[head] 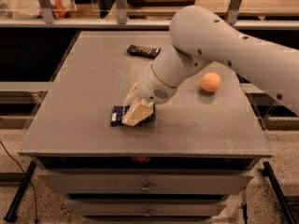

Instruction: Pick rxbar blueberry

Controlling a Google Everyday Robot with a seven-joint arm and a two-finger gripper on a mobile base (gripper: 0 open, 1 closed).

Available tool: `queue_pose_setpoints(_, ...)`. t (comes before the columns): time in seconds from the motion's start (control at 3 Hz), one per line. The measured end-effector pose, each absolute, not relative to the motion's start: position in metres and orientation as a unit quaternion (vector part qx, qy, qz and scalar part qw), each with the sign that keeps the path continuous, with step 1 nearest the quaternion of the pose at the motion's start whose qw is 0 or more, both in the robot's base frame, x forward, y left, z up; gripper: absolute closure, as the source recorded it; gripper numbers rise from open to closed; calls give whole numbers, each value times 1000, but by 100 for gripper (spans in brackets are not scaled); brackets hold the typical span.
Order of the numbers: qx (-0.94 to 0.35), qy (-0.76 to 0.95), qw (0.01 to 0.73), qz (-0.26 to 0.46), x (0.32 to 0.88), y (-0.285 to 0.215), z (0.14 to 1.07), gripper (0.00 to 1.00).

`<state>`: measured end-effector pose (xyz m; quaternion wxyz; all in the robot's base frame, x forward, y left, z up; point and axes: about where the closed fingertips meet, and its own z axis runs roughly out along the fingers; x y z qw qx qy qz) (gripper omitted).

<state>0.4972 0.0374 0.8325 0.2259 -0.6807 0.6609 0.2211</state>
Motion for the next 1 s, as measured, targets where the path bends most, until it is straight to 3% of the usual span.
queue_pose_setpoints(1.0,-707,630,257,196,520,30,910,100)
